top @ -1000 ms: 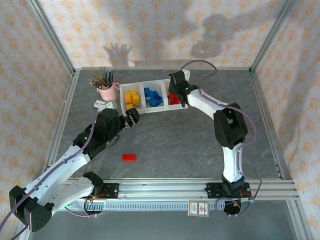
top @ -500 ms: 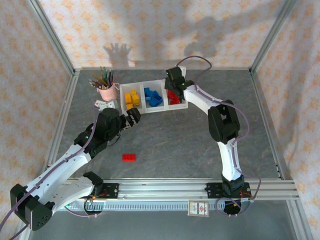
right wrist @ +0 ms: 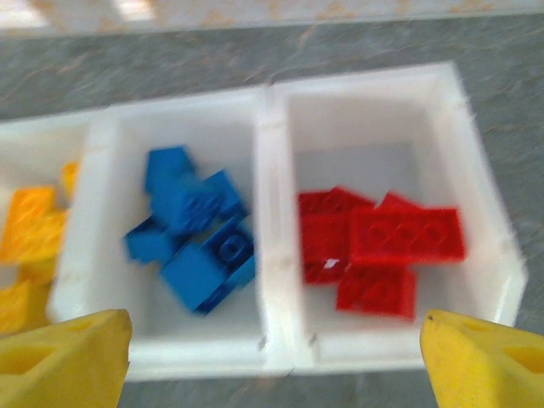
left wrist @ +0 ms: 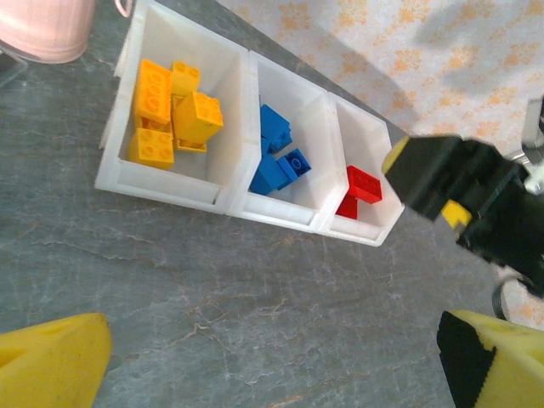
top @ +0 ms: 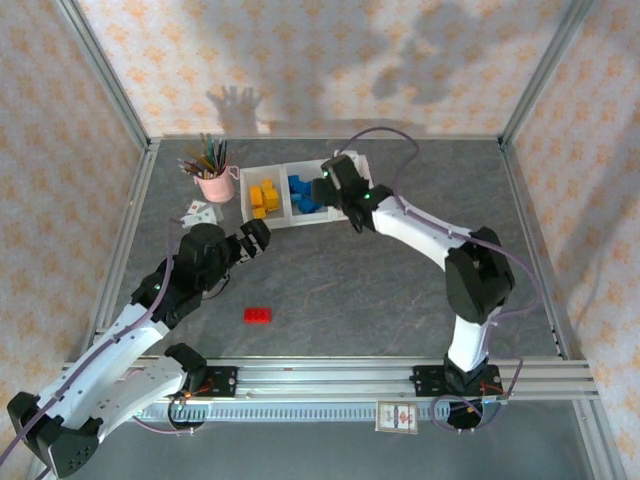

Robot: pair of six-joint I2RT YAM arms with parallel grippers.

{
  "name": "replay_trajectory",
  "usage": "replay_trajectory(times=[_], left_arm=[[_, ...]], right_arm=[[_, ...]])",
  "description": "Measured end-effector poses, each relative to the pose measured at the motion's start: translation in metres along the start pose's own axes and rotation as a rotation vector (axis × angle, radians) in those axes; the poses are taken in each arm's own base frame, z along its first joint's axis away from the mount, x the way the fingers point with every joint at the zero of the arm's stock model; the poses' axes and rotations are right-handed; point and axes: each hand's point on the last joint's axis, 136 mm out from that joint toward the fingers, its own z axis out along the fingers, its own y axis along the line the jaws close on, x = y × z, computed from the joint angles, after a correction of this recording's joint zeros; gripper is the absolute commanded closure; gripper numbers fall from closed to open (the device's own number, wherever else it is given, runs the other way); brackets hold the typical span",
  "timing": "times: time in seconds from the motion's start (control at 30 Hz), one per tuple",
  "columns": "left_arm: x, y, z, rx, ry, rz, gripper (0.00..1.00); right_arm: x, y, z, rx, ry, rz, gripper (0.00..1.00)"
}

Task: Sort the legos into containers by color
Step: Pick up the lego from the bottom-center of the table.

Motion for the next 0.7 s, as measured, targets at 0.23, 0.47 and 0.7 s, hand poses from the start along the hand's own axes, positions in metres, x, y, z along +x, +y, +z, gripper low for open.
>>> replay_trajectory(times=[0.23,0.47,0.7], left_arm=[[-0.005,0.018,-0.026,-0.038,-0.040,-0.043,0.01],[-0.002,0.042,-0.045,-0.105,-0.052,-0.084,0.01],[0.002,0.058,-0.061,-0.138,-0.059,-0.126,0.01]], right_arm=[[0.075,0.056,-0.039,-0.131,0.073,-0.091,0.09],[0.160,0.117,-0.073,-0.311,0.161,-0.250,0.08],[0.217,0.168,-0.101,-0.488,0.195,-0.414,0.08]])
